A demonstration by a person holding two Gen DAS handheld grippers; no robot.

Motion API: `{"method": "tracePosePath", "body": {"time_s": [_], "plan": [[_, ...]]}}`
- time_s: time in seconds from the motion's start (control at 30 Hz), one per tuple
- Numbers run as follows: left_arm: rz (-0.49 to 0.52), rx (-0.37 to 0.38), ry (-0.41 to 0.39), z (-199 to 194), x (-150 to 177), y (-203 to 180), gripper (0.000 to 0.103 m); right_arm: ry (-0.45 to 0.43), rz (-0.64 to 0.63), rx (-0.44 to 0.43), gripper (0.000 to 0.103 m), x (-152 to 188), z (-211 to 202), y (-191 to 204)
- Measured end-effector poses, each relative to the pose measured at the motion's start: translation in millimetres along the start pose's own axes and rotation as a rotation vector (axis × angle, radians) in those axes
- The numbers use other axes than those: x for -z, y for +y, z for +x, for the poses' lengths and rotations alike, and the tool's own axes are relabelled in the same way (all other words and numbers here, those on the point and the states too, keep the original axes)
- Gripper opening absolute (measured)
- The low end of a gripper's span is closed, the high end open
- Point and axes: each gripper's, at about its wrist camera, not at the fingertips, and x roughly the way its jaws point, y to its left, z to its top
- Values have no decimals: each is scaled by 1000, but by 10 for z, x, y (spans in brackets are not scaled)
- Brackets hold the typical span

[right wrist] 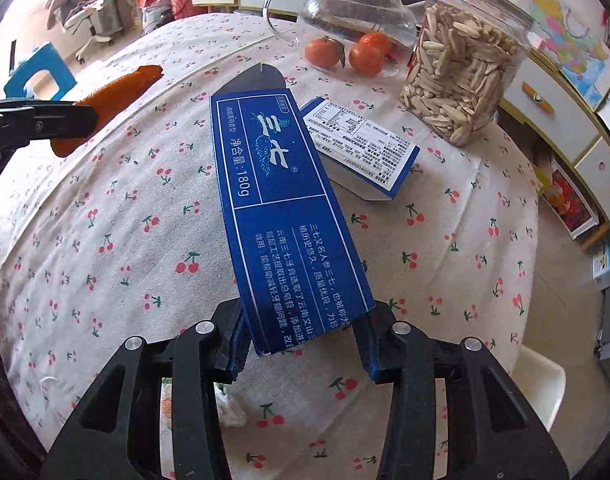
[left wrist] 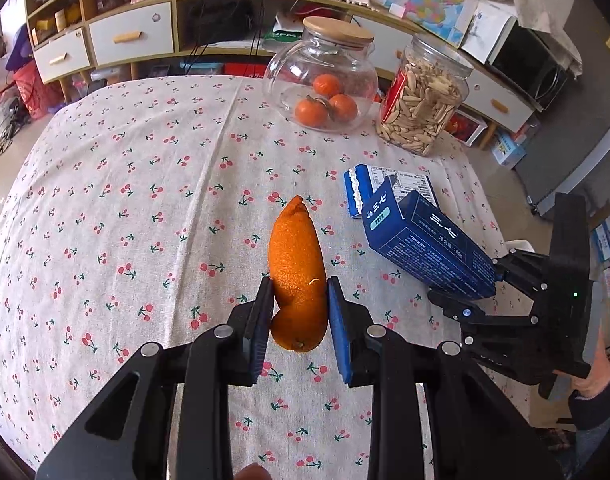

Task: Collect trash
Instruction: 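Grasp the blue Sanqi box with the right tool while the left tool holds the peel, then carry the blue box to the bin and open the right tool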

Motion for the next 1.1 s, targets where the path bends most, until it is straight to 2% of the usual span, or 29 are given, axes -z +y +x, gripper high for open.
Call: {"method": "tracePosePath", "body": {"time_s": [0.07, 0.37, 0.53, 0.73, 1.1], "plan": [[-6, -2, -10, -34, 0, 6, 27, -38, 67, -21, 41, 58, -159, 38], [-26, -9, -75, -196, 8, -31, 27, -202, 256, 38, 41, 233, -803, 25], [-25, -15, -142, -327, 14, -106, 28, -258, 291, 93, 40, 260, -825, -9], [-38, -19, -212, -424, 25, -185, 27, -273, 347, 106, 41, 295, -728, -129], [9, -13, -227, -346, 52, -541, 27, -307, 376, 111, 41, 364, -827, -224]]}}
